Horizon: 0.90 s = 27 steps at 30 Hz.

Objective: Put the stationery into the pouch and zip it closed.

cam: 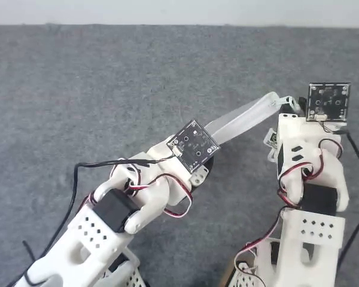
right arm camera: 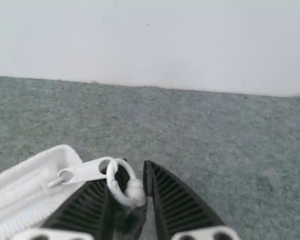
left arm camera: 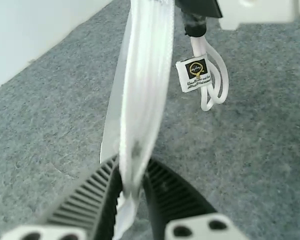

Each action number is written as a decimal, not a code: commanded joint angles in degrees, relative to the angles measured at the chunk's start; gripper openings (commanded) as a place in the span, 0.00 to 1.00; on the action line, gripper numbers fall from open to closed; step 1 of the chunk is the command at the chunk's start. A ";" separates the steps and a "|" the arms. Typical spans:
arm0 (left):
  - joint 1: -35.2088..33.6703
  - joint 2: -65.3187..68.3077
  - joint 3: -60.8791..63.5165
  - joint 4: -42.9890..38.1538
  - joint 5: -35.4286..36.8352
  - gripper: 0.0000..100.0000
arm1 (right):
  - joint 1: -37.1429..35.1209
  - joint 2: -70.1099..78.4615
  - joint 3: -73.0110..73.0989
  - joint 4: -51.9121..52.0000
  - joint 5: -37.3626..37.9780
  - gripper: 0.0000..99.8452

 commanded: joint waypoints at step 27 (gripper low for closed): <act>-9.76 -0.44 -1.10 1.32 3.08 0.01 | -16.57 -23.78 4.40 6.55 -8.53 0.17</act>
